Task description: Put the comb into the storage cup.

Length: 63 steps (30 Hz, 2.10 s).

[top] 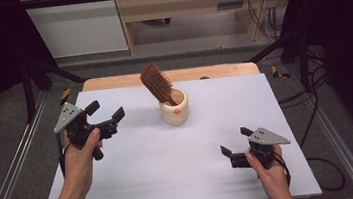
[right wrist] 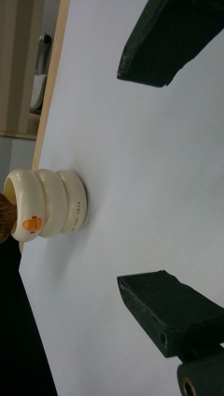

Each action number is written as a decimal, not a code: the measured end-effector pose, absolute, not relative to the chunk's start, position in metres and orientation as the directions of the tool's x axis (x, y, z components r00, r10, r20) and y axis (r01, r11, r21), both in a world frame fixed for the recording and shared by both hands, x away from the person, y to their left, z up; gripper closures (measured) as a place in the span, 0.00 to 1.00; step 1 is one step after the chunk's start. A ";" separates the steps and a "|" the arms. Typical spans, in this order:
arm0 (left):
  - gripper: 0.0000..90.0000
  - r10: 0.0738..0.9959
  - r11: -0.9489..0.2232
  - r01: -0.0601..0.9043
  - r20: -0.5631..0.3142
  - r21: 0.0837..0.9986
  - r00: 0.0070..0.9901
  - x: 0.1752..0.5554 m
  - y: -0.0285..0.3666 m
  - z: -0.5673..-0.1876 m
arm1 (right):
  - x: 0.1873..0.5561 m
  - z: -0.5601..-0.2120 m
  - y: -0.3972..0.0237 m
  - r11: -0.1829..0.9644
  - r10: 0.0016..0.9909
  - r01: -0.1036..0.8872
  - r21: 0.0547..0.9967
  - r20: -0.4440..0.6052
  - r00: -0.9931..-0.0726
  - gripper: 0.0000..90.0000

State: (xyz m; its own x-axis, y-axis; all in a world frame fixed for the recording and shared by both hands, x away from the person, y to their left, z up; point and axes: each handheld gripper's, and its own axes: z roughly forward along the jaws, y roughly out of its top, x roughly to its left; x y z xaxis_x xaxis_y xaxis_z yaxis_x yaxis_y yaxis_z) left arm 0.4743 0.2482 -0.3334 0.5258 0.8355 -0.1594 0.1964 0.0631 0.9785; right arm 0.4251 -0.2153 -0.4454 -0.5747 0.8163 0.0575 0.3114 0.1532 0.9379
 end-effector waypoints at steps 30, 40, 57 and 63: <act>0.03 0.859 0.044 0.156 -0.117 0.987 0.498 0.458 0.286 -0.332 | 0.426 -0.446 -0.220 0.140 0.825 0.282 0.949 0.046 -0.563 0.04; 0.03 0.884 0.020 0.140 -0.083 0.990 0.460 0.453 0.308 -0.337 | 0.425 -0.446 -0.220 0.154 0.820 0.261 0.953 0.024 -0.571 0.04; 0.03 0.903 -0.024 0.144 -0.040 0.989 0.428 0.444 0.334 -0.364 | 0.424 -0.447 -0.226 0.155 0.823 0.242 0.958 0.010 -0.567 0.04; 0.03 0.905 -0.011 0.157 -0.057 0.988 0.421 0.441 0.341 -0.377 | 0.424 -0.447 -0.228 0.152 0.825 0.242 0.958 0.012 -0.564 0.04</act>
State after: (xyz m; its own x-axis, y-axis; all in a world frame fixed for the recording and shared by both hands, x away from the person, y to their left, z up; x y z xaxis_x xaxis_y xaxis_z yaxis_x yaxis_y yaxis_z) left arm 0.4408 0.3406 -0.3774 0.4206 0.9055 -0.0566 0.1567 -0.0110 0.9876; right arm 0.4241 -0.2281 -0.4470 -0.5643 0.8255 0.0119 0.2425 0.1520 0.9582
